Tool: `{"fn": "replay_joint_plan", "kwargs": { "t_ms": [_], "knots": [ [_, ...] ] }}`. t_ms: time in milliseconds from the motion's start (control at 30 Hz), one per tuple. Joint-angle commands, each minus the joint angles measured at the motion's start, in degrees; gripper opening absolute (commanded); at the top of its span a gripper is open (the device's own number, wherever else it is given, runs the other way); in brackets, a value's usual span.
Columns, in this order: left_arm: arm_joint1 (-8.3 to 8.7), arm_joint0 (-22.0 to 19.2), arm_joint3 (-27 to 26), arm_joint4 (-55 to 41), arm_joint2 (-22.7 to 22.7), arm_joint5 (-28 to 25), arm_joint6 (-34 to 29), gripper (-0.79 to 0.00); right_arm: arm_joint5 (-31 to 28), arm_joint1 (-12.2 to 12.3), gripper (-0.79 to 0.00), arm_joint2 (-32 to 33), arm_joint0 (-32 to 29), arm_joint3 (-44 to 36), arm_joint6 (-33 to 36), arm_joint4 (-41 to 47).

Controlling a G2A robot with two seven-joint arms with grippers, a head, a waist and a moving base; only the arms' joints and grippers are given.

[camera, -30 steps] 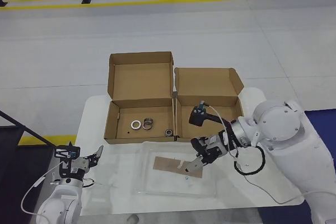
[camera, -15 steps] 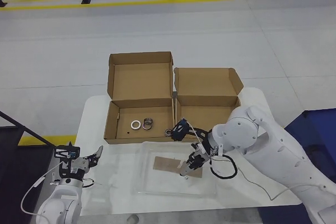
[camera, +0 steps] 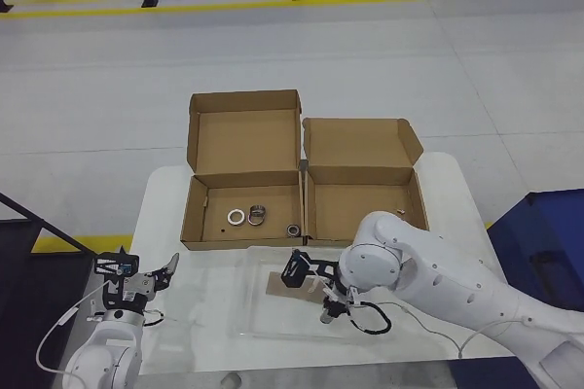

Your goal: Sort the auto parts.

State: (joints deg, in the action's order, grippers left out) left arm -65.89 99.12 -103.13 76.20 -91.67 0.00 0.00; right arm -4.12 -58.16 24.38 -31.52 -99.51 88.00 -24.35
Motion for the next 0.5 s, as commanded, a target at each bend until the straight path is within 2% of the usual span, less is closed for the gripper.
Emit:
{"fn": "replay_joint_plan", "kwargs": {
  "t_ms": [0, 467],
  "knots": [
    [0.00, 0.0, 0.0, 0.0, 0.0, 0.0, 0.0, 0.000, 1.0, -0.4, -0.517, -1.5, 0.4, 0.3, 0.0, -1.9],
    [0.00, 0.0, 0.0, 0.0, 0.0, 0.0, 0.0, 0.000, 2.0, -3.5, -0.514, -5.3, 0.6, 3.5, -0.4, -5.3]
  ]
}}
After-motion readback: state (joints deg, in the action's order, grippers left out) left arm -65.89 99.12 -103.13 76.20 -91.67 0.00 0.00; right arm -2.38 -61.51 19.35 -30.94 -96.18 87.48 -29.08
